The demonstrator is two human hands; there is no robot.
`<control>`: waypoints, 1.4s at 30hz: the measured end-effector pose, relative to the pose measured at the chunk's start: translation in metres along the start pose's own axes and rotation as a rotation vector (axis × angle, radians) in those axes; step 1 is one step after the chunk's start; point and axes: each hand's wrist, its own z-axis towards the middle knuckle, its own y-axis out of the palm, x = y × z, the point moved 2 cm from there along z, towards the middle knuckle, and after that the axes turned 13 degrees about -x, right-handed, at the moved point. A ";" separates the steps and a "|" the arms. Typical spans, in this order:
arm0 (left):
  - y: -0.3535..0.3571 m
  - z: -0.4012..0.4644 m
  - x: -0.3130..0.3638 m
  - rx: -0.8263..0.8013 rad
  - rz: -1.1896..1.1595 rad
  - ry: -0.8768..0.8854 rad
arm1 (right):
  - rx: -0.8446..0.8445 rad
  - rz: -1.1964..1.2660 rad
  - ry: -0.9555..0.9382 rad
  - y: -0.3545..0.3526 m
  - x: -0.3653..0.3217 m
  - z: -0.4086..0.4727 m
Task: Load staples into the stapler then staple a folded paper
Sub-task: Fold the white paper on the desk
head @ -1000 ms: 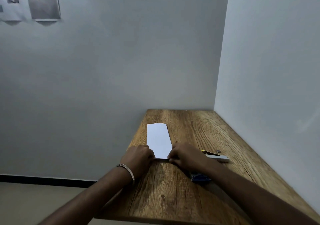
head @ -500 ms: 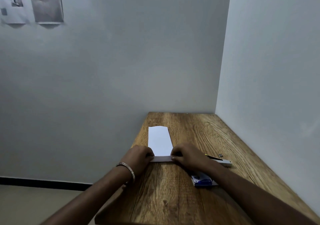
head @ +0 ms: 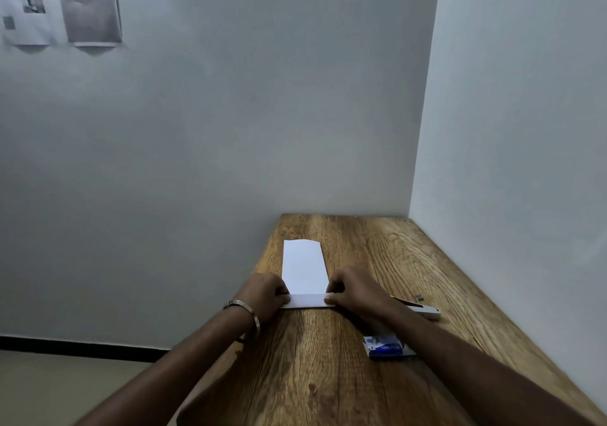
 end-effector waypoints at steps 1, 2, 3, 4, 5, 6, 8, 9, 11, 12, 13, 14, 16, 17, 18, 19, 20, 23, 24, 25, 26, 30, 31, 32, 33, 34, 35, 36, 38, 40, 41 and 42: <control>0.000 0.001 0.000 -0.011 0.001 -0.003 | -0.002 0.003 0.005 0.000 0.000 0.001; 0.000 0.002 0.000 -0.021 0.003 -0.006 | -0.006 0.006 0.012 0.000 0.000 0.001; -0.001 0.003 0.000 -0.034 0.001 -0.010 | -0.012 0.010 0.020 -0.001 0.000 0.002; -0.002 0.004 0.000 -0.047 -0.003 -0.012 | -0.020 0.014 0.029 -0.001 0.000 0.002; -0.002 0.005 0.000 -0.060 -0.007 -0.011 | -0.027 0.015 0.038 -0.001 0.000 0.003; -0.003 0.006 0.000 -0.069 -0.008 -0.010 | -0.035 0.016 0.046 -0.002 0.000 0.003; -0.004 0.007 0.000 -0.081 -0.006 -0.006 | -0.055 0.022 0.064 -0.002 0.000 0.004; -0.004 0.008 0.000 -0.085 -0.006 -0.006 | -0.067 0.029 0.075 -0.002 0.000 0.005; -0.004 0.009 0.000 -0.087 -0.006 -0.006 | -0.095 0.047 0.105 -0.003 0.002 0.007; -0.004 0.010 0.000 -0.089 -0.005 -0.006 | -0.108 0.058 0.122 -0.003 0.003 0.008; -0.004 0.010 0.000 -0.092 -0.005 -0.007 | -0.116 0.069 0.136 -0.004 0.004 0.009; -0.004 0.010 -0.001 -0.095 -0.005 -0.007 | -0.118 0.074 0.143 -0.003 0.004 0.010; -0.004 0.010 -0.002 -0.100 0.000 -0.007 | -0.113 0.063 0.142 -0.001 0.004 0.011; -0.004 0.011 -0.002 -0.102 0.001 -0.007 | -0.107 0.046 0.136 0.001 0.003 0.012; -0.003 0.011 -0.002 -0.105 -0.001 -0.007 | -0.099 0.027 0.132 0.003 0.002 0.012; -0.003 0.011 -0.003 -0.106 -0.002 -0.007 | -0.087 0.009 0.130 0.004 0.002 0.012; -0.003 0.011 -0.003 -0.104 -0.002 -0.007 | -0.072 -0.005 0.126 0.005 0.002 0.012; -0.001 0.008 -0.006 -0.095 -0.012 -0.015 | -0.022 -0.007 0.094 0.008 0.004 0.008; 0.001 0.007 -0.008 -0.081 -0.027 -0.023 | -0.006 -0.012 0.071 0.009 0.005 0.007; 0.002 0.005 -0.009 -0.062 -0.043 -0.031 | 0.010 -0.032 0.043 0.010 0.006 0.006; 0.003 0.003 -0.010 -0.039 -0.053 -0.035 | 0.028 -0.062 0.014 0.012 0.005 0.005; 0.003 -0.005 0.000 0.066 0.125 0.086 | 0.083 -0.218 -0.089 0.016 -0.002 0.001; 0.003 -0.006 0.004 0.097 0.216 0.130 | 0.091 -0.287 -0.118 0.016 -0.004 0.000; 0.004 -0.008 0.007 0.129 0.305 0.168 | 0.100 -0.356 -0.148 0.016 -0.005 -0.003; 0.005 -0.008 0.009 0.150 0.383 0.199 | 0.105 -0.410 -0.182 0.015 -0.007 -0.005; 0.007 -0.009 0.010 0.154 0.441 0.221 | 0.105 -0.454 -0.220 0.014 -0.008 -0.007; 0.008 -0.009 0.011 0.144 0.482 0.234 | 0.101 -0.492 -0.261 0.013 -0.009 -0.009; 0.009 -0.009 0.012 0.129 0.513 0.241 | 0.095 -0.526 -0.296 0.011 -0.010 -0.011; 0.010 -0.009 0.012 0.102 0.576 0.240 | 0.074 -0.567 -0.316 0.009 -0.009 -0.015; 0.011 -0.011 0.008 0.066 0.613 0.218 | 0.030 -0.595 -0.298 0.007 -0.006 -0.018; 0.013 -0.012 0.005 0.047 0.613 0.200 | 0.003 -0.606 -0.291 0.006 -0.004 -0.020; 0.014 -0.014 0.003 0.029 0.602 0.179 | -0.024 -0.608 -0.283 0.004 -0.001 -0.022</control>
